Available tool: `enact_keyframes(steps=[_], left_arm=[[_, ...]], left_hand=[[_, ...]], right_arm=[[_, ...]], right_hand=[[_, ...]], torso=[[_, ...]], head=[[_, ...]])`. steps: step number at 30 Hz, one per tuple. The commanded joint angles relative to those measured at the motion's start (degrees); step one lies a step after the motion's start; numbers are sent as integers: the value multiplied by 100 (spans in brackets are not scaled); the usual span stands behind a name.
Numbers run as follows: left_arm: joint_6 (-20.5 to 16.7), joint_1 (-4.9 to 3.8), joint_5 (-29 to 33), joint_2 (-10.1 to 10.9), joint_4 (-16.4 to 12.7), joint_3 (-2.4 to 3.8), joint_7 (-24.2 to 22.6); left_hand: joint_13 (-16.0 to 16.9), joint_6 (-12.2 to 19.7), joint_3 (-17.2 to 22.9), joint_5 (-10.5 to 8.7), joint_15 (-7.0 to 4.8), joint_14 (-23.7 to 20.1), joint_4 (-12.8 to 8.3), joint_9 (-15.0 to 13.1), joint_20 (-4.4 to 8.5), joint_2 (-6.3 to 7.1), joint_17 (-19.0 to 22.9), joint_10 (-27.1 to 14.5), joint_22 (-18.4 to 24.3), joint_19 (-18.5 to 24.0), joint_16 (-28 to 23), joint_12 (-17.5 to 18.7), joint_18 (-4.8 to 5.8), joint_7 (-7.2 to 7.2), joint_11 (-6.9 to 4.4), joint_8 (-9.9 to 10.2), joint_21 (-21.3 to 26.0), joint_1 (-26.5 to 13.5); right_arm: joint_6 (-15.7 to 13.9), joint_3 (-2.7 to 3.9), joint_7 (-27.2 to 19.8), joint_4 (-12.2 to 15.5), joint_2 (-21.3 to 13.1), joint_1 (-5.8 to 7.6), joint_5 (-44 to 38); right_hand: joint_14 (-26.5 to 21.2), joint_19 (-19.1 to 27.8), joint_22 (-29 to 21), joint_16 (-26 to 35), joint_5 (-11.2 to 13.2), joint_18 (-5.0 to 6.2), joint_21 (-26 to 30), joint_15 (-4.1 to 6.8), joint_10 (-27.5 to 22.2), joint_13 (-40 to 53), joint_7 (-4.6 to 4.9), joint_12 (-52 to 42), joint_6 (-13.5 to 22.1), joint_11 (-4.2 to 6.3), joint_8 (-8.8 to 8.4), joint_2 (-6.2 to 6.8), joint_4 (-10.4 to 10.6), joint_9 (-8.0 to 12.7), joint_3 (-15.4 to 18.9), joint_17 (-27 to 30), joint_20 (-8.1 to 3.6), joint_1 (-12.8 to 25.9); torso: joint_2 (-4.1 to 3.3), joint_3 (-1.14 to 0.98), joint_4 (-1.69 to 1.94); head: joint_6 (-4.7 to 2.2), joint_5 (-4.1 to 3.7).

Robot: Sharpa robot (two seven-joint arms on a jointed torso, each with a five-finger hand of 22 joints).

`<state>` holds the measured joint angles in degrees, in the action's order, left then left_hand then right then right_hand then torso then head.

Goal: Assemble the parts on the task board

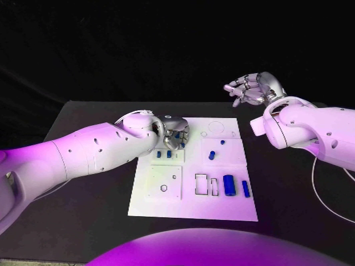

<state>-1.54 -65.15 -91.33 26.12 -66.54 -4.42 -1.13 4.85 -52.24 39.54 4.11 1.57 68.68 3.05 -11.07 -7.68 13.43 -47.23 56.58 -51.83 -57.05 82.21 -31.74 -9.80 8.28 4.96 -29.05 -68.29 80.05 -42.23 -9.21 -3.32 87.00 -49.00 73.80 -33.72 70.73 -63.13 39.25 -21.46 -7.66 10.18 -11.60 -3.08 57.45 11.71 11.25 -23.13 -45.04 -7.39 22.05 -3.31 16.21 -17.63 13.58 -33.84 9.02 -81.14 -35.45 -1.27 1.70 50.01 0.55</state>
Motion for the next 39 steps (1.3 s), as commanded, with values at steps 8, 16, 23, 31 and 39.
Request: enact_keyframes(steps=[8,16,23,31,39], left_arm=[[-284,39,211,170,-168,20,-88],[-451,37,405,554,-623,243,-54],[-503,18,537,964,-1021,399,23],[-346,11,590,1177,-1042,438,114],[-275,50,576,1133,-782,390,129]], left_hand=[[-18,-107,21,-13,-22,128,-74,-30,11,-77,-106,150,-130,-165,69,157,116,0,-6,94,-110,-6],[-24,-144,16,-14,-24,179,-87,-42,12,-66,-151,207,-200,-237,86,226,131,3,-7,131,-156,-21],[-25,-174,10,-14,-27,219,-99,-51,13,-52,-188,250,-248,-287,98,272,141,0,-10,155,-187,-28],[-26,-188,4,-15,-29,233,-106,-56,14,-40,-198,269,-262,-303,103,296,144,-3,-12,168,-196,-33],[-27,-193,2,-16,-29,236,-107,-58,14,-36,-196,276,-260,-302,103,308,144,-5,-13,174,-195,-36]], right_arm=[[1,1,-62,-8,7,-4,-21],[5,1,-64,-29,5,-16,-21],[9,1,-62,-43,-4,-29,-21],[30,1,-53,-54,-3,-45,-21],[40,1,-48,-57,-4,-51,-21]], right_hand=[[-4,6,-24,58,8,18,43,-41,52,-28,33,38,-15,-3,-34,-19,2,9,46,10,51,-57],[-7,9,-31,68,8,17,48,-43,53,-36,35,40,-15,-4,-35,-21,3,11,48,12,53,-57],[-7,9,-31,68,8,17,48,-43,53,-36,35,40,-15,-4,-35,-21,3,11,48,12,53,-57],[-11,13,-43,84,8,17,57,-45,54,-51,36,46,-15,-7,-37,-22,2,14,52,14,55,-58],[-13,14,-47,90,8,17,61,-46,53,-57,37,48,-15,-8,-38,-22,2,16,54,15,56,-58]], torso=[[6,4,-3],[23,3,6],[35,-1,23],[46,5,38],[35,8,34]], head=[[-1,4],[-1,16],[-1,36],[-1,39],[-1,40]])
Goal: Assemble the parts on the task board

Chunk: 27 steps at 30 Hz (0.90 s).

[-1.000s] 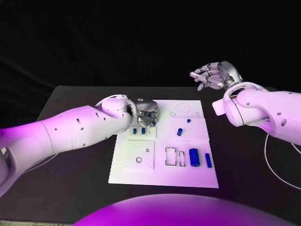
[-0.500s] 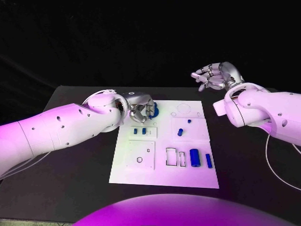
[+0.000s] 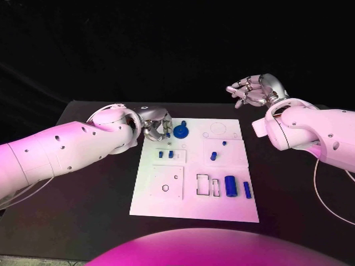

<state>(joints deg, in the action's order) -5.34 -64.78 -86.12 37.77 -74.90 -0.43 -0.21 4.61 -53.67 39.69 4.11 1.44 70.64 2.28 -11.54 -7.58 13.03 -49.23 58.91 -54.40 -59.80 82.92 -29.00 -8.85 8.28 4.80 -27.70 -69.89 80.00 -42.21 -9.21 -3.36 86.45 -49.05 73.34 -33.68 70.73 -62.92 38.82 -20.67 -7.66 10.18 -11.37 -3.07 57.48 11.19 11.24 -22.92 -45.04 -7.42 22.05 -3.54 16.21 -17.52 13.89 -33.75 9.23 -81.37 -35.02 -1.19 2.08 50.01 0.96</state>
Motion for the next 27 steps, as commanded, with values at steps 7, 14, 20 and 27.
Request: enact_keyframes(steps=[7,14,20,27], left_arm=[[152,44,51,-80,168,-41,33],[176,60,62,-135,218,-69,16],[205,79,84,-174,240,-87,4],[260,91,97,-209,247,-118,2]], left_hand=[[-3,-51,-13,-16,-16,40,-30,-11,4,4,4,44,-3,-27,33,34,48,-6,3,39,-35,-31],[-3,-53,-13,-16,-17,43,-32,-12,5,6,2,48,-1,-27,33,43,48,-6,2,45,-34,-30],[-4,-54,-14,-16,-17,47,-33,-12,5,8,-4,50,-11,-35,34,49,50,-5,3,49,-40,-32],[-4,-54,-14,-16,-17,47,-33,-12,5,8,-4,50,-11,-35,34,49,50,-5,3,49,-40,-32]], right_arm=[[39,1,-45,-1,2,-6,-26],[39,1,-45,1,5,-6,-26],[38,1,-46,4,3,-6,-26],[35,1,-44,8,0,-6,-26]], right_hand=[[-13,-6,-5,11,8,17,38,-46,50,-5,39,28,-15,-5,-38,1,2,5,24,6,36,-35],[-16,-4,-13,23,8,17,45,-48,48,-16,40,32,-17,-6,-38,0,3,6,27,8,38,-34],[-16,-4,-13,23,8,17,45,-48,48,-16,40,32,-17,-6,-38,0,3,6,27,8,38,-34],[-18,-2,-19,31,8,17,49,-50,48,-24,40,36,-19,-7,-38,-1,3,8,29,9,39,-34]], torso=[[-3,-7,-6],[-1,-8,-9],[-1,-9,-12],[-3,-8,-8]], head=[[-1,11],[-1,15],[-1,8],[-1,-2]])
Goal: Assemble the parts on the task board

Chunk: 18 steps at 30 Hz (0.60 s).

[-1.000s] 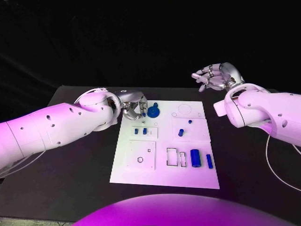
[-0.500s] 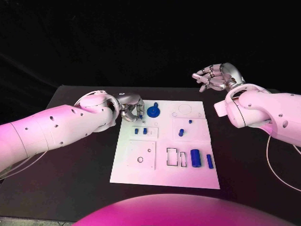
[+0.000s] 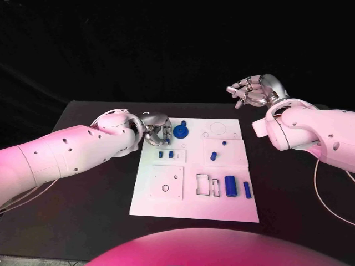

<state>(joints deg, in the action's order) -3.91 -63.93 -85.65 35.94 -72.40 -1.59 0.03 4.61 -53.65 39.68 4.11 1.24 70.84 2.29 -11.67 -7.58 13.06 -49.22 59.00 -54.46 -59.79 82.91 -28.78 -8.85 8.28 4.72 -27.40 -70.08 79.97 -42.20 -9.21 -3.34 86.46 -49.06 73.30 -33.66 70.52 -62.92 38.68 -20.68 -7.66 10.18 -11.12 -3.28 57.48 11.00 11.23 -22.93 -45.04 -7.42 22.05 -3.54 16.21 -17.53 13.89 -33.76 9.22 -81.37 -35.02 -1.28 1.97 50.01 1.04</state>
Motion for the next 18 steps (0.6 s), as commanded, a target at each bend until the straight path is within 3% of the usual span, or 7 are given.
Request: enact_keyframes(steps=[1,18], left_arm=[[123,7,52,-30,-1,-5,-21],[268,16,60,-79,56,-21,34]], left_hand=[[-3,-55,-14,-16,4,26,-33,1,5,5,-5,41,-5,-35,35,27,50,-5,11,19,-20,-29],[-4,-60,-14,-17,4,28,-35,-1,6,2,-2,50,-1,-33,35,41,49,-5,11,29,-18,-29]], right_arm=[[33,1,-46,7,1,-2,-27],[29,2,-48,11,1,-2,-27]], right_hand=[[3,-1,-5,31,8,17,24,-29,47,-5,41,36,-20,-7,-38,-1,3,9,29,10,40,-34],[3,-1,-5,31,8,17,24,-29,47,-5,41,36,-20,-7,-38,-1,3,9,29,10,40,-34]], torso=[[-4,2,3],[0,5,4]], head=[[-1,-11],[-1,-8]])
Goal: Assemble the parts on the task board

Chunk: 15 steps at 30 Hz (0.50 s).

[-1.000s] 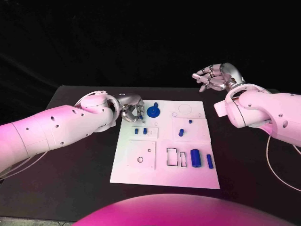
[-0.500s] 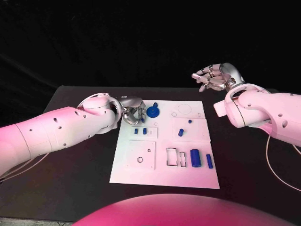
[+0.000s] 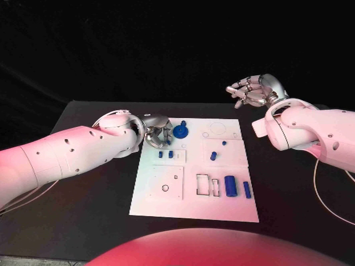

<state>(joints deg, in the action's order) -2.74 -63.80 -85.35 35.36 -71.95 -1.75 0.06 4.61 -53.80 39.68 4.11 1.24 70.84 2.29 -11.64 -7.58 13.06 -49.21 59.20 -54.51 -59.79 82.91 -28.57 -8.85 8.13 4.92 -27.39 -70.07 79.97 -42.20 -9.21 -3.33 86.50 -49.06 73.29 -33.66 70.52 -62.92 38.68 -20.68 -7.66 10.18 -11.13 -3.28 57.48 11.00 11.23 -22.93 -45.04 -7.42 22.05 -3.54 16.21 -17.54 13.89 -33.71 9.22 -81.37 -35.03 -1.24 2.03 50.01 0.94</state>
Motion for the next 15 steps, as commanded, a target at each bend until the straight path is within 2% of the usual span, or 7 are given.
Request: enact_keyframes(steps=[1,15], left_arm=[[162,3,27,-24,17,-7,38],[210,8,-17,-61,95,-23,86]], left_hand=[[-4,-46,-14,-17,4,28,-35,-4,6,2,-3,30,3,-33,35,20,49,10,-9,27,-19,-29],[-2,-53,-10,-17,3,27,-44,-8,8,-4,4,41,-5,-40,34,33,50,9,-12,36,-23,-19]], right_arm=[[30,2,-48,7,1,-2,-28],[30,2,-47,12,-5,-2,-28]], right_hand=[[3,-1,-5,31,8,17,26,-29,47,-5,41,36,-20,-6,-38,-1,3,10,29,5,40,-34],[1,1,-18,46,8,18,34,-32,48,-21,42,41,-24,-8,-38,-3,2,12,34,7,42,-35]], torso=[[0,0,-2],[-4,0,1]], head=[[-1,2],[-1,-6]])
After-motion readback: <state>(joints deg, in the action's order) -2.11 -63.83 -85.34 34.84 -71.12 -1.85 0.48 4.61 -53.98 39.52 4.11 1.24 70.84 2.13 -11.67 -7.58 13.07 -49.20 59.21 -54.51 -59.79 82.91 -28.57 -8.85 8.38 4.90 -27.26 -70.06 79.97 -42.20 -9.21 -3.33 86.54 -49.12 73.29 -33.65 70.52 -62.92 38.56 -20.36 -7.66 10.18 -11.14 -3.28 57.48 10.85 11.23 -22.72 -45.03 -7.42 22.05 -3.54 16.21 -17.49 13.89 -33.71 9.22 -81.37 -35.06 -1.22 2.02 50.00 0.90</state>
